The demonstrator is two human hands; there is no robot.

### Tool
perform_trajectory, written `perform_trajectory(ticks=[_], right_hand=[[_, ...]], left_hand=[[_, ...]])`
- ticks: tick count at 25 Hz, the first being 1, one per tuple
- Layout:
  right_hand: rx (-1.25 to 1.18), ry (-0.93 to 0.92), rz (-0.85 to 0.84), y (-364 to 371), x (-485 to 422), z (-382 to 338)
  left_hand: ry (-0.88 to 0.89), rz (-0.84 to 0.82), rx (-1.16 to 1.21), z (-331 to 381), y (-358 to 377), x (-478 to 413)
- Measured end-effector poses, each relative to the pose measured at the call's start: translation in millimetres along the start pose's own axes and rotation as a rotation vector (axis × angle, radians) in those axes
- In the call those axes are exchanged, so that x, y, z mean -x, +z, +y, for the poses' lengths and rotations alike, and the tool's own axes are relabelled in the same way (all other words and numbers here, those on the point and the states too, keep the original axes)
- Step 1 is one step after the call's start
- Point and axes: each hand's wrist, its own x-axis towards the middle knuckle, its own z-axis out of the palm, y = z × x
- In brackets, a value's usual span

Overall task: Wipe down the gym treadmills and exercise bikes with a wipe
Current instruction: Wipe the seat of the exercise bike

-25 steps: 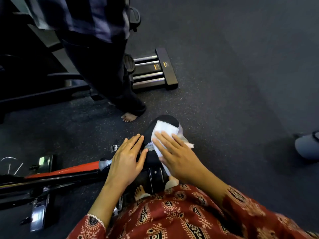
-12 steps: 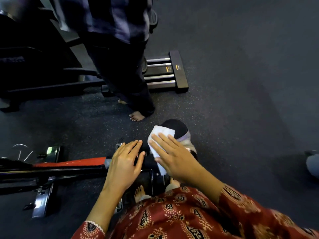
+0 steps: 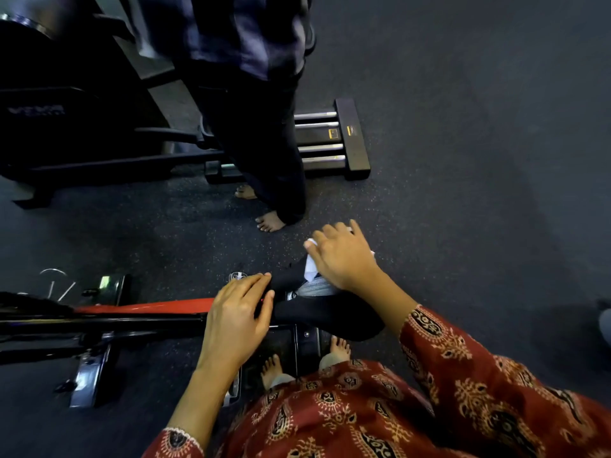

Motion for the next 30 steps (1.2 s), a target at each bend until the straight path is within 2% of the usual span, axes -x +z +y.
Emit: perform_trajectory(ticks=[2,3,6,8,10,13,14,17,18,22,27,30], right_hand=[[0.151,-0.14,-0.12,-8,-5,-16],[0.153,-0.225,-0.129,-7,-4,-27],[0.003,-0.45,-0.003,15,13,-52],[0.036,-0.471,0.099,25,23,-40],[0.07,-0.395,0.205,26,23,-17],[0.003,-0.18,0.178,18,25,-7],[0.001,-0.202,0.135,20,26,-11],[0.033,-0.441,0.128,26,28,-15],[0.037,-0.452,0.148,25,24,-8],[-0.068,-0.135,0.189,18,15,22],[-0.604,0.283,0.148,19,51,25],[-0.682,0.409,0.169,31,86,15]], left_hand=[[-0.014,0.012,0.005,-3,-2,3],[-0.02,0.019,0.006,-4,-3,5],[-0.016,0.024,0.009,-7,-6,10],[-0.012,0.02,0.007,-8,-7,11],[-0.013,0.017,0.006,-8,-7,10],[-0.002,0.005,0.022,-7,-6,7],[0.007,0.002,0.028,-7,-5,5],[0.041,-0.018,0.038,-2,-3,-3],[0.05,-0.025,0.038,-1,-3,-6],[0.094,-0.038,0.067,11,6,-15],[0.163,-0.073,0.057,20,16,-17],[0.173,-0.075,0.056,20,17,-17]])
